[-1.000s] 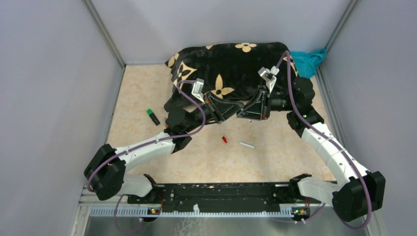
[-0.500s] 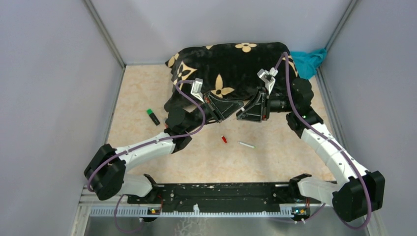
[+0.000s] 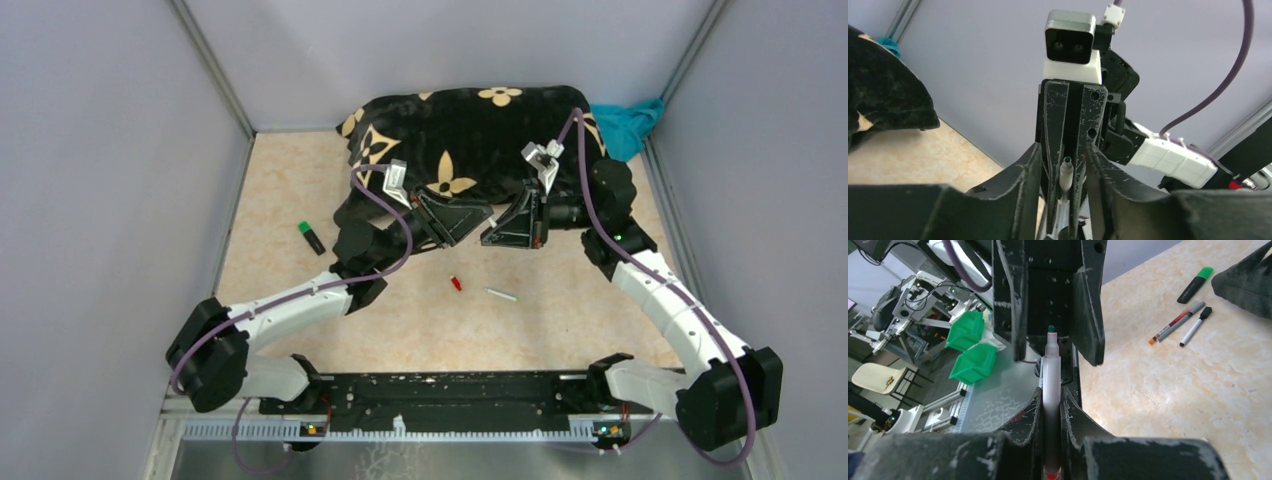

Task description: Insert the pens into the pen caps

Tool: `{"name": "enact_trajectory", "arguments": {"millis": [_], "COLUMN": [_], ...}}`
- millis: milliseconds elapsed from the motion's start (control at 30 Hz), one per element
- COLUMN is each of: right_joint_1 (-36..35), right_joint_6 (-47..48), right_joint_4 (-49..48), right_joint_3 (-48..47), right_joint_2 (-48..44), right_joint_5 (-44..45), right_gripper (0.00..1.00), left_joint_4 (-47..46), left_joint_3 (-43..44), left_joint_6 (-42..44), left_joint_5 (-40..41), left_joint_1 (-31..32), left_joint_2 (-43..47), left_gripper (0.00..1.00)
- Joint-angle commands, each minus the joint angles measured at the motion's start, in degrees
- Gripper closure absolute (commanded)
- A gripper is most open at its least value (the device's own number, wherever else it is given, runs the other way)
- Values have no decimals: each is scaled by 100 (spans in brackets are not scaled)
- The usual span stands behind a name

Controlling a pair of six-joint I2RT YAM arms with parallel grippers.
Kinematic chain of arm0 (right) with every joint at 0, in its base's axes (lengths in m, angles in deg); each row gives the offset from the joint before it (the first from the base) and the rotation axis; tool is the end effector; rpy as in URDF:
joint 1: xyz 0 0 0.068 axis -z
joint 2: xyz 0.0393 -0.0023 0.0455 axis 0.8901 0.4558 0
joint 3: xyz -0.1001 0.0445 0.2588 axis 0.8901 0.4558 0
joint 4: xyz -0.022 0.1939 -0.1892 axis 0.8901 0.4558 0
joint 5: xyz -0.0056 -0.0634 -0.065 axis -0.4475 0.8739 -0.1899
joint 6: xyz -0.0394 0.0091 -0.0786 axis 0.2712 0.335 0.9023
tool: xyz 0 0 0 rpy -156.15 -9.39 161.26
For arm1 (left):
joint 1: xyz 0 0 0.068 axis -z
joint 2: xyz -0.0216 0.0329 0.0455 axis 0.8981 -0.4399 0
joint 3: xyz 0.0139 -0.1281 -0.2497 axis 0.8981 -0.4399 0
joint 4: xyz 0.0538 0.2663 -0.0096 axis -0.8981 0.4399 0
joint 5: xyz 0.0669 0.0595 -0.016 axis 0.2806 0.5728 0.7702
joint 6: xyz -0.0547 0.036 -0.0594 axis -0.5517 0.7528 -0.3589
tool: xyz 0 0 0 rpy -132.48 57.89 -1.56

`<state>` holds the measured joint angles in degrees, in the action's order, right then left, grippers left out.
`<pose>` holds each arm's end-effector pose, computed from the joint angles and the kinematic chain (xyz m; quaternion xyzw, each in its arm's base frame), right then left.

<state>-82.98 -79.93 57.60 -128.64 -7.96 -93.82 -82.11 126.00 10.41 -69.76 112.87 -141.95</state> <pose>0.2210 0.1598 0.3700 -0.3489 0.6152 0.6193 0.3411 0.2065 -0.2663 0.3630 0.1044 0.5220 -0.6782 0.5067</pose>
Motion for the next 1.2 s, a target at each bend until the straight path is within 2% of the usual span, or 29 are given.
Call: {"name": "enact_trajectory", "arguments": {"millis": [0,200,300,433,567,633,733,900,1167], "right_joint_1": [72,374,551,767,1055,1191,1346,1503,1808], "right_joint_6": [408,893,1252,1750,2503,2898,3377,3609,4191], "right_joint_4": [138,397,751,1120,2105,2498,2922,2988,3062], "right_joint_3": [-32,225,362,567,647,694,745,950,1346], "right_joint_2": [-102,-251,-341,-462,-527,-501,-362,-343,-510], "right_joint_5": [-233,-366,-343,-336,22,194,375,970,1158], "right_gripper": [100,100,100,100,100,100,100,100,100], "left_joint_4": [284,1594,2165,3198,3870,4280,4893,5596,7587], "left_joint_3": [-222,-633,-844,-910,-971,-948,-863,-536,821], "left_joint_6": [252,771,939,732,521,266,-301,-853,-1614], "left_joint_5": [545,1502,1873,2249,2313,2385,2437,2243,2206], "left_joint_1": [25,16,-13,-106,-159,-166,-169,-172,-156], "left_joint_2": [493,1423,1830,2177,2268,2145,1817,950,-829], "left_gripper": [47,4,2,2,2,5,15,28,49]}}
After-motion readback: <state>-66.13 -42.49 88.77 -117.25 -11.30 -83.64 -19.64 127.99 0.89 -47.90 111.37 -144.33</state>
